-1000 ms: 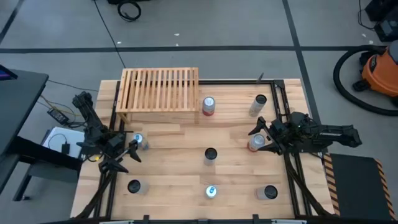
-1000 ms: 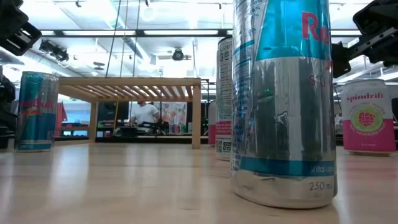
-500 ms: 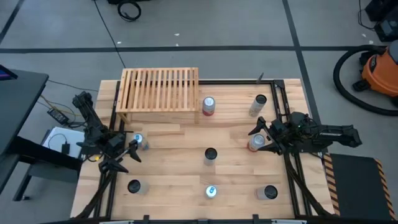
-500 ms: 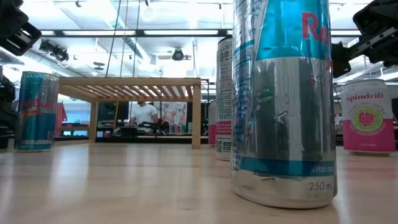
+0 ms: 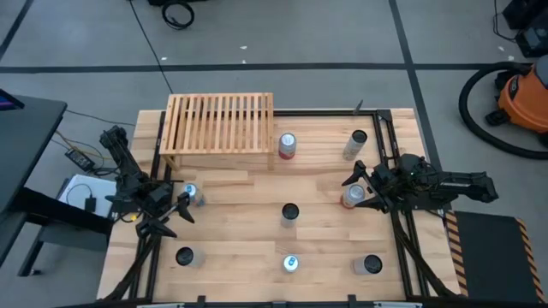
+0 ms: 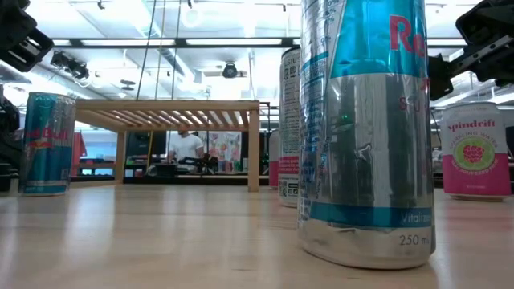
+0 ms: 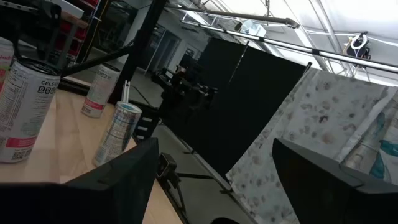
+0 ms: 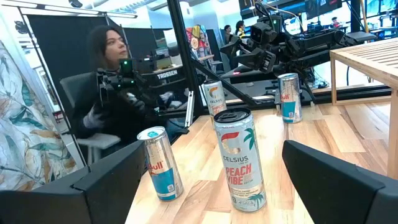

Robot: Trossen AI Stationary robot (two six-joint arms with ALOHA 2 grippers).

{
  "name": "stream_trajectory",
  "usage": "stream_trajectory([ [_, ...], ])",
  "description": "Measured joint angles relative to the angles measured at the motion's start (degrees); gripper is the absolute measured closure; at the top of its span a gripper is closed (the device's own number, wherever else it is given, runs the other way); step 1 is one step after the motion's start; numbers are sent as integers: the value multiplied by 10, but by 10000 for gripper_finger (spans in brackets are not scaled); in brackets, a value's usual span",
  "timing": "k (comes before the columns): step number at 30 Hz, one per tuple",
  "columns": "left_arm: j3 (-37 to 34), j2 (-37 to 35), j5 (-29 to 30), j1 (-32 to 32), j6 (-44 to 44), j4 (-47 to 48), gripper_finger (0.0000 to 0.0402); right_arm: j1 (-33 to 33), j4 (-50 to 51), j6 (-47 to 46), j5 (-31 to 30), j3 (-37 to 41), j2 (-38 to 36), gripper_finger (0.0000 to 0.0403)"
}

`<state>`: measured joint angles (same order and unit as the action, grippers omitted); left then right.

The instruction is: Place canned beverage on shelf

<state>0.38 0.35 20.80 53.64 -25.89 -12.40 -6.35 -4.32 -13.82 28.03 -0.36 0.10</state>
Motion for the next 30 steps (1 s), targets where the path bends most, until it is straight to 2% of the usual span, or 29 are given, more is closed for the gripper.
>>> stream_trajectory([
  [3, 0, 0, 7, 0, 22, 0, 86, 0, 0, 0, 0, 0, 0, 13],
  [8, 0, 0, 25, 0, 117, 0, 86, 0, 0, 0, 0, 0, 0, 13],
  [16, 0, 0, 50, 0, 322, -1, 86, 0, 0, 0, 0, 0, 0, 13],
  [22, 0, 0, 133, -1, 326, -2, 86, 0, 0, 0, 0, 0, 0, 13],
  [30, 0, 0, 155, -15, 330, -14, 86, 0, 0, 0, 0, 0, 0, 13],
])
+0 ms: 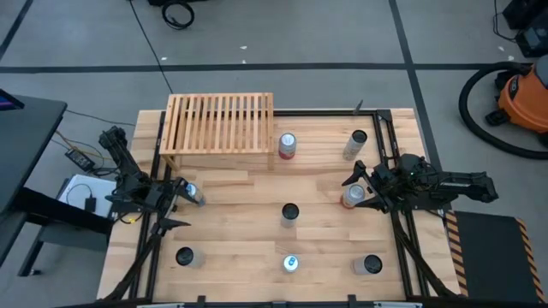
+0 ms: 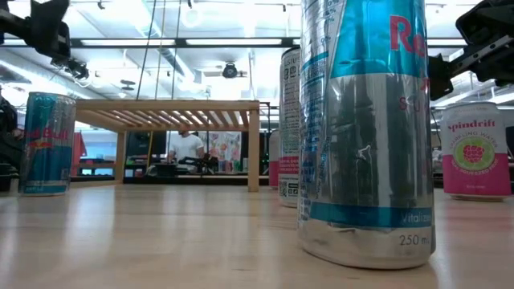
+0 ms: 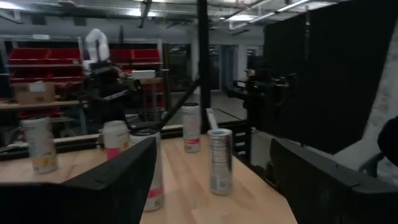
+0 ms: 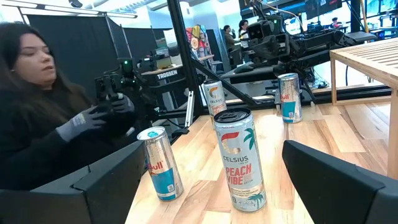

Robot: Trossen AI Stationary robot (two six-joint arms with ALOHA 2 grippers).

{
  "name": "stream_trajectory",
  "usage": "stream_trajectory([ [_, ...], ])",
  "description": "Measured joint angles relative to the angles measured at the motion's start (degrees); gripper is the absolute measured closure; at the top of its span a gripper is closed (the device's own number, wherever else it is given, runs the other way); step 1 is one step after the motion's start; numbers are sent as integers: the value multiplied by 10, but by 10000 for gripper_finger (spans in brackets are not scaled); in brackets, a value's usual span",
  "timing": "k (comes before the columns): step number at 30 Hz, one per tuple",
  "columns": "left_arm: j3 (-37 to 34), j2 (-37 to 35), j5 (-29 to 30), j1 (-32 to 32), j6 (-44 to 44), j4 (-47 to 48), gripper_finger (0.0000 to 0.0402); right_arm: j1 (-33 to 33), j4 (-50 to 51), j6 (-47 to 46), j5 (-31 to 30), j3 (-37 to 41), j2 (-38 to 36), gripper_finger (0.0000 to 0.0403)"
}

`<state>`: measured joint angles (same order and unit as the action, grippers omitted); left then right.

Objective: Place canned beverage on shelf
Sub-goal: Put the left blue soda can on the shelf

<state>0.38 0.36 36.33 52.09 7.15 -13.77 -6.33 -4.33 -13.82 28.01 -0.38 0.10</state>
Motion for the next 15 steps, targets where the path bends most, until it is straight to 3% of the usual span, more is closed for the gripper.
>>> stream_trajectory([
  [5, 0, 0, 70, -21, -8, -22, 86, 0, 0, 0, 0, 0, 0, 13],
  [15, 0, 0, 77, -32, -34, -27, 86, 0, 0, 0, 0, 0, 0, 13],
])
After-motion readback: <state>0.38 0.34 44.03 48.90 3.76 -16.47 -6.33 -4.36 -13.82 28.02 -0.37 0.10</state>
